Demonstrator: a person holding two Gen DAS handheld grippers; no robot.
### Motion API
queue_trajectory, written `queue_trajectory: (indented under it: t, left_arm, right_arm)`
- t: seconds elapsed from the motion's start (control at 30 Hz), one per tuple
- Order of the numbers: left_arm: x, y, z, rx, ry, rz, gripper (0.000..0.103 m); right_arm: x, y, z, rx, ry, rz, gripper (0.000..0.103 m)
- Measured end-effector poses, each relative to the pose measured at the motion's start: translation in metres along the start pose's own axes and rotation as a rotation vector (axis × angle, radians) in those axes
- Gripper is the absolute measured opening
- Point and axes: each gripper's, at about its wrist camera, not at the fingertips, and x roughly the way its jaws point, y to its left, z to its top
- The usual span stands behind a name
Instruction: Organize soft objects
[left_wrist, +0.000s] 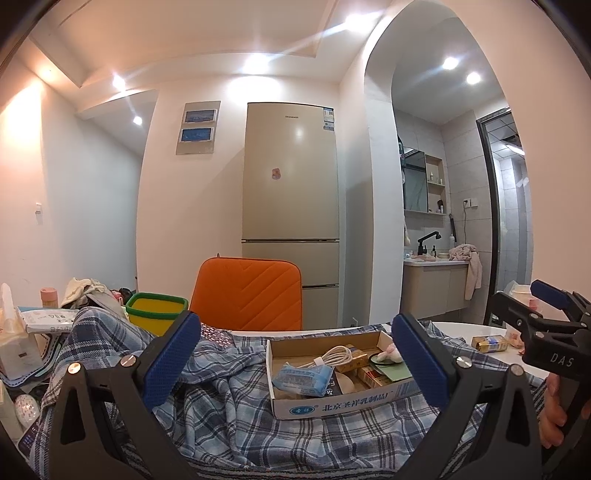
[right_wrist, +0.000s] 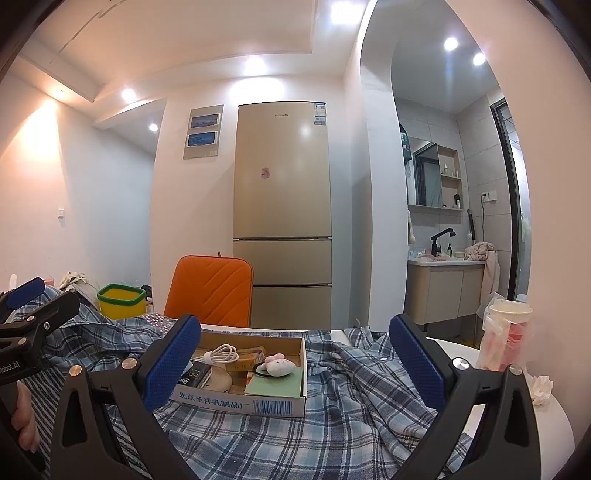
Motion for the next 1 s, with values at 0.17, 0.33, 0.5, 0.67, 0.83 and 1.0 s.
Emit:
queue_trajectory:
  t: [0.17,0.33,0.5,0.67,0.83,1.0]
  left_arm:
    - [-0.0015,-0.0012,0.0001,0.004,-0.007,-0.005,0.103]
    - [-0.004,-0.003,0.0,0.012,-0.021,-0.002,0.103]
    - [-0.0044,-0.0042,0.0001,0.02,-0.025,-0.001,0.103]
    - [-0.0044,-0.0054,0.0001,0.024,-0.022,-0.005,0.103]
    - [-0.0035,-0.0054,0.0003,0.027,-0.02,-0.004,0.103]
    - [-0.0027,-0.0061,0.0002,0.027,-0.015,-0.001,0.103]
  right_arm:
    - [0.0,-0.0001,0.0001,0.0,-0.003,0.0,0.103]
    - [0.0012,0.0002,0.0002,0.007,0.0,-0.003,0.103]
    - [0.0019,0.0004,0.0003,0.008,0.001,-0.003,0.103]
    - [0.002,0.0003,0.0003,0.008,0.002,-0.005,0.103]
    - [0.003,0.0,-0.0003,0.009,0.008,-0.006,0.103]
    - [0.0027,-0.0004,-0.0001,0.007,0.007,-0.006,0.103]
